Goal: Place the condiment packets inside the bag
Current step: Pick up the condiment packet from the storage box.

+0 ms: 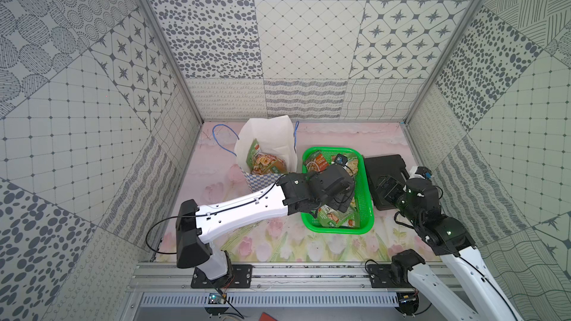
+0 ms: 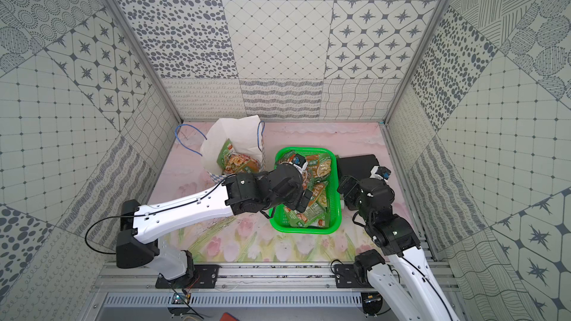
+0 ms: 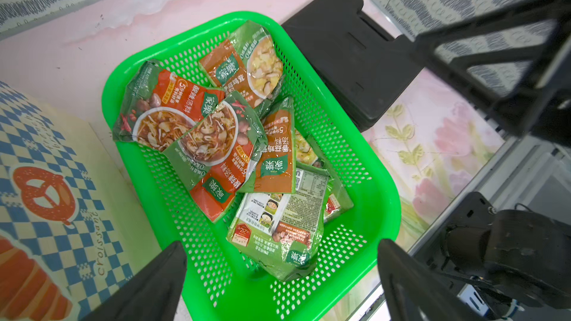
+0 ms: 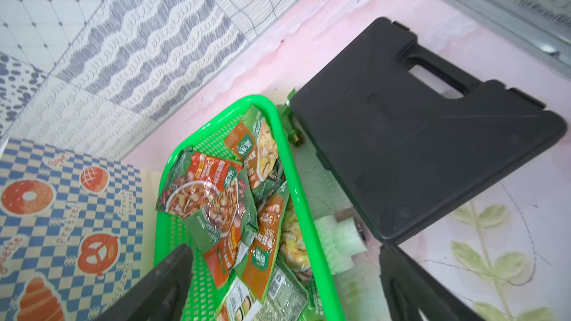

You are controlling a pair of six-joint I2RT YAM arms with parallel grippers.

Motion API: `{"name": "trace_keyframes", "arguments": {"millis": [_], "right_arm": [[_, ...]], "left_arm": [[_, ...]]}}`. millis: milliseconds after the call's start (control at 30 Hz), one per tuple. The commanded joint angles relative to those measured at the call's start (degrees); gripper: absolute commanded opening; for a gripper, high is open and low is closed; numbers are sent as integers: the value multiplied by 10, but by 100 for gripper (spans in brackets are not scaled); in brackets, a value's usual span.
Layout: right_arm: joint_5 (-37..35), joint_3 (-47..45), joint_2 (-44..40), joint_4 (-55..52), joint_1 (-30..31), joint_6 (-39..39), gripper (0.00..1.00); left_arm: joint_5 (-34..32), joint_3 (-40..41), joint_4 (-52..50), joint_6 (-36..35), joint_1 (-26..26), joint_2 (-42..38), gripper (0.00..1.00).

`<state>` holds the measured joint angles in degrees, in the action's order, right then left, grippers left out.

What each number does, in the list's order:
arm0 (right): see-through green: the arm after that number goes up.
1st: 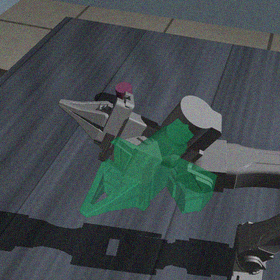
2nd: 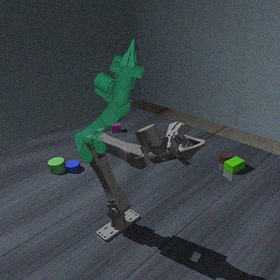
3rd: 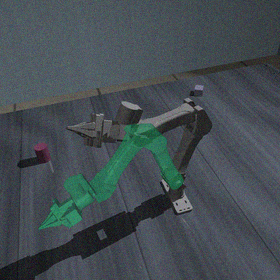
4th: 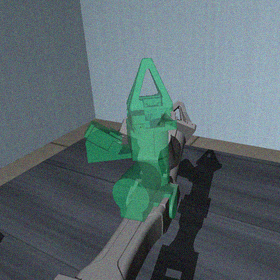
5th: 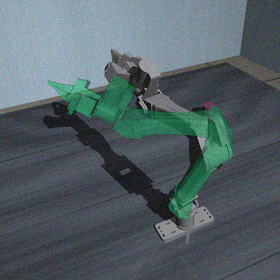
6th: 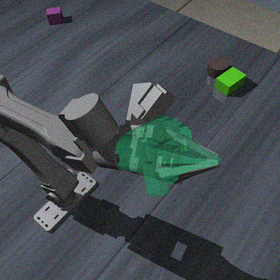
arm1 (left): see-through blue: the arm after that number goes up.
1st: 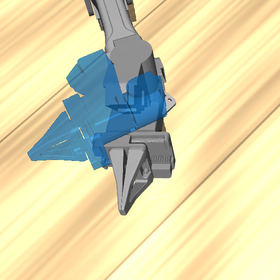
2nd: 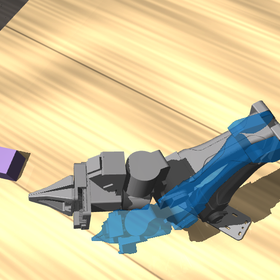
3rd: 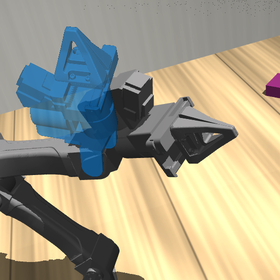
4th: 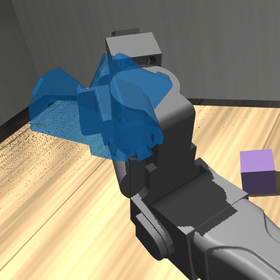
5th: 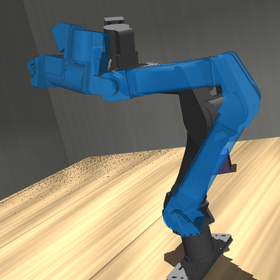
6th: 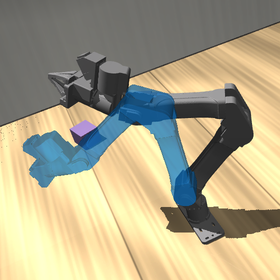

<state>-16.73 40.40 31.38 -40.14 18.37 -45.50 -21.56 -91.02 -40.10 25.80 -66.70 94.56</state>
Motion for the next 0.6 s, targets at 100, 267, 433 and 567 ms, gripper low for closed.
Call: {"name": "trace_keyframes", "arguments": {"millis": [100, 267, 433, 567], "right_arm": [[-74, -85, -57, 78, -12, 47, 97], [-83, -136, -93, 103, -11, 99, 97], [-64, -172, -153, 115, -11, 126, 97], [-68, -182, -171, 121, -11, 131, 97]], "left_arm": [[15, -54, -23, 15, 4, 115, 99], [114, -68, 5, 45, 53, 182, 99], [137, -93, 25, 34, 81, 225, 99], [152, -135, 19, 25, 107, 277, 91]]}}
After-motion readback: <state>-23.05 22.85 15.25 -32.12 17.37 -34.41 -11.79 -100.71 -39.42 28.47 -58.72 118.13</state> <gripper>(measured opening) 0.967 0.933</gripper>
